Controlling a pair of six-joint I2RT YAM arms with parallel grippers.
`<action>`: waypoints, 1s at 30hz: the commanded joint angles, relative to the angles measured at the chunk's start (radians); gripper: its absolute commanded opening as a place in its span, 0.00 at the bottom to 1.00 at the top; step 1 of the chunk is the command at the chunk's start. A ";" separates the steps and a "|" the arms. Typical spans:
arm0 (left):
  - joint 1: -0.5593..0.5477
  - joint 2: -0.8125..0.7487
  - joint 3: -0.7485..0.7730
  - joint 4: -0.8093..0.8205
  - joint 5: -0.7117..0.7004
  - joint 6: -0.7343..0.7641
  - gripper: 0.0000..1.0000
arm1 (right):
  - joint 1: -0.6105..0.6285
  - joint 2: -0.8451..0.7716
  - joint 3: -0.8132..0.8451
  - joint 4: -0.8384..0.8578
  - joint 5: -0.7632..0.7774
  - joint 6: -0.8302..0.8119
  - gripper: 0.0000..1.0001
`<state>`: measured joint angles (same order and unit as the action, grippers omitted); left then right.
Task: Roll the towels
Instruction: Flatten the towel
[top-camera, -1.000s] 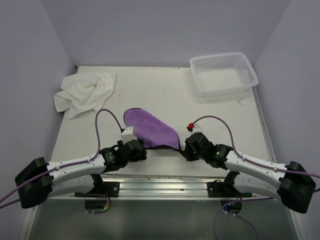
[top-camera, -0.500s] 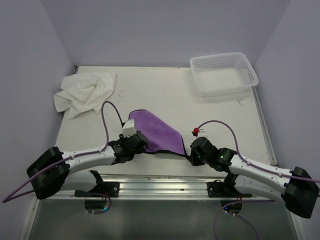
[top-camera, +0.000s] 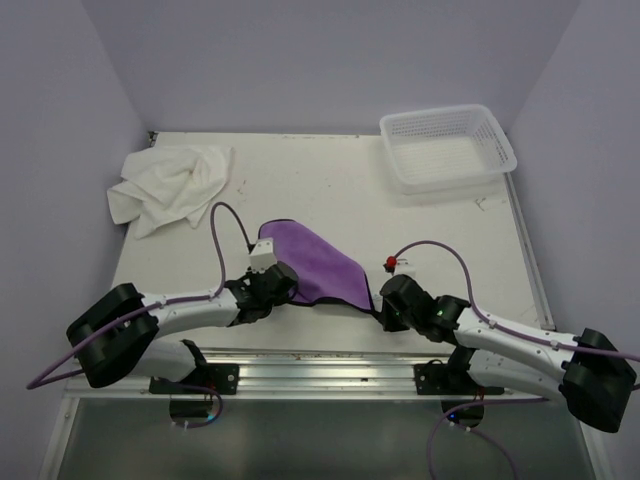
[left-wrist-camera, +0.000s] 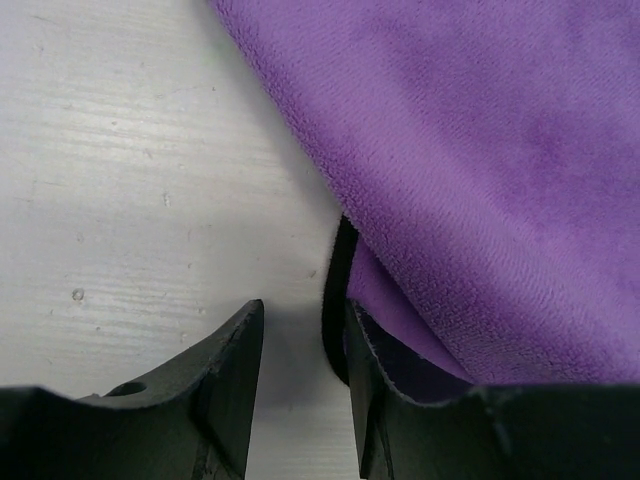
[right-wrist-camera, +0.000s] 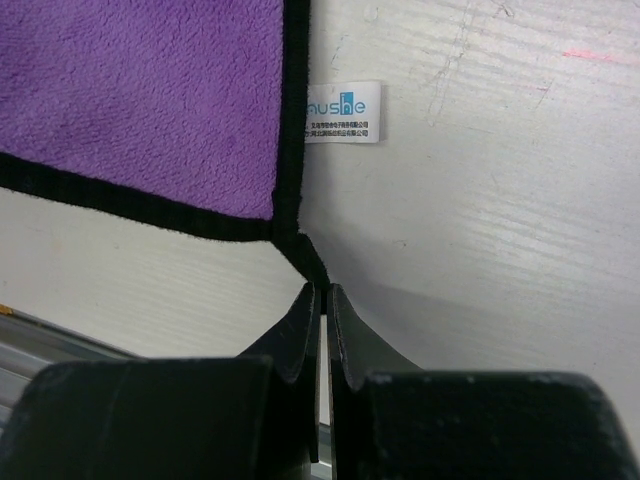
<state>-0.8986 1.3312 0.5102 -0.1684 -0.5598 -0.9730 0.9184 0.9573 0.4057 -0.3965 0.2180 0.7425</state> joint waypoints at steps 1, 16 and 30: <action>0.003 0.020 -0.006 0.061 0.003 0.016 0.40 | 0.007 0.011 -0.005 0.041 0.015 0.020 0.00; 0.003 -0.061 -0.073 0.152 0.058 0.013 0.45 | 0.005 0.000 -0.002 0.038 0.015 0.026 0.00; 0.000 -0.024 -0.091 0.233 0.093 0.023 0.46 | 0.005 0.014 -0.008 0.048 0.014 0.028 0.00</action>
<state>-0.8978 1.2816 0.4274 0.0128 -0.4675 -0.9581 0.9184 0.9684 0.4030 -0.3878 0.2180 0.7525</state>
